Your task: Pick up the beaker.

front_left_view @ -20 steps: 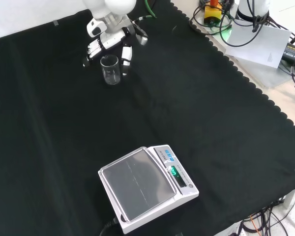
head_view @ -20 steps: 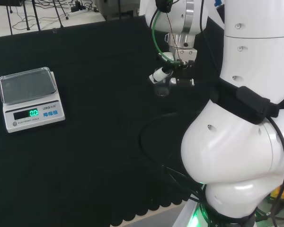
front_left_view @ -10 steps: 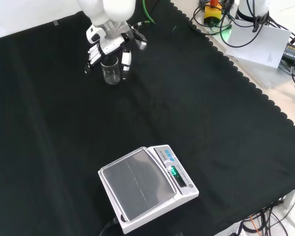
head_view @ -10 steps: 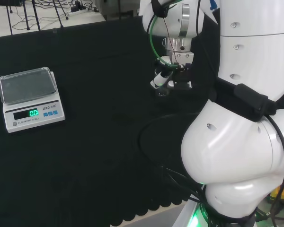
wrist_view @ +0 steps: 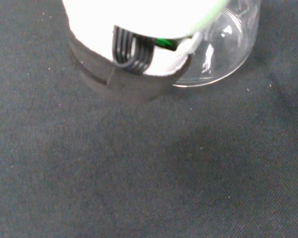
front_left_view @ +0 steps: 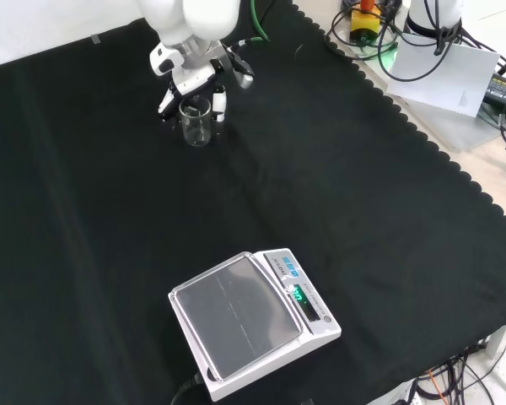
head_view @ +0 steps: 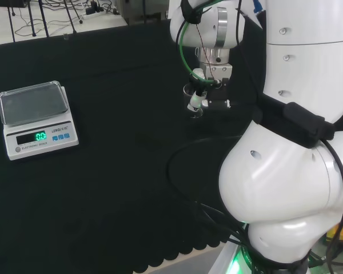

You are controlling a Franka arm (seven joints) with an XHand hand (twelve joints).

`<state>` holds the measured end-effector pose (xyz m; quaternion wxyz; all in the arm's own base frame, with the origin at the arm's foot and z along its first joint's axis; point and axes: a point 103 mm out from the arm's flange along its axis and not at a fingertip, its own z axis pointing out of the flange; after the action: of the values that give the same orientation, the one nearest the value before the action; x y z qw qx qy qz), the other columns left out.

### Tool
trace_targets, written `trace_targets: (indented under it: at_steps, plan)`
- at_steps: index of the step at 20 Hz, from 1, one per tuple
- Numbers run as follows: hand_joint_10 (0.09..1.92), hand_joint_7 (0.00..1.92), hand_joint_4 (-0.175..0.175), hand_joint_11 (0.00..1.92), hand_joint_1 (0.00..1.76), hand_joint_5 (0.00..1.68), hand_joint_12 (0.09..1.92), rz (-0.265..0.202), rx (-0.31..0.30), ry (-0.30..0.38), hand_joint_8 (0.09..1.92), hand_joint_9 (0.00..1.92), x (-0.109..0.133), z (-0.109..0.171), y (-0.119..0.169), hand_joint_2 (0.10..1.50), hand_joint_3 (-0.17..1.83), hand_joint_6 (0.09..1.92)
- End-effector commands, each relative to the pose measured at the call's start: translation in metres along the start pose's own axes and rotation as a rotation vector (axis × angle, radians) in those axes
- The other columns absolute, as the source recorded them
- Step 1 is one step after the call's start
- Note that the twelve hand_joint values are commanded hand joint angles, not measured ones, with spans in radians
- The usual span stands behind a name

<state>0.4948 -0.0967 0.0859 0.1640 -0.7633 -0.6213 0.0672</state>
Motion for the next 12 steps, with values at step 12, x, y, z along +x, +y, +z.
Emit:
trace_targets:
  at_steps: [12]
  plan:
    - [1.22,0.88,-0.03,1.27,1.19,0.78,0.91,-0.001,-0.081,-0.003,1.5,1.1,0.008,-0.047,-0.011,0.86,0.74,1.4]
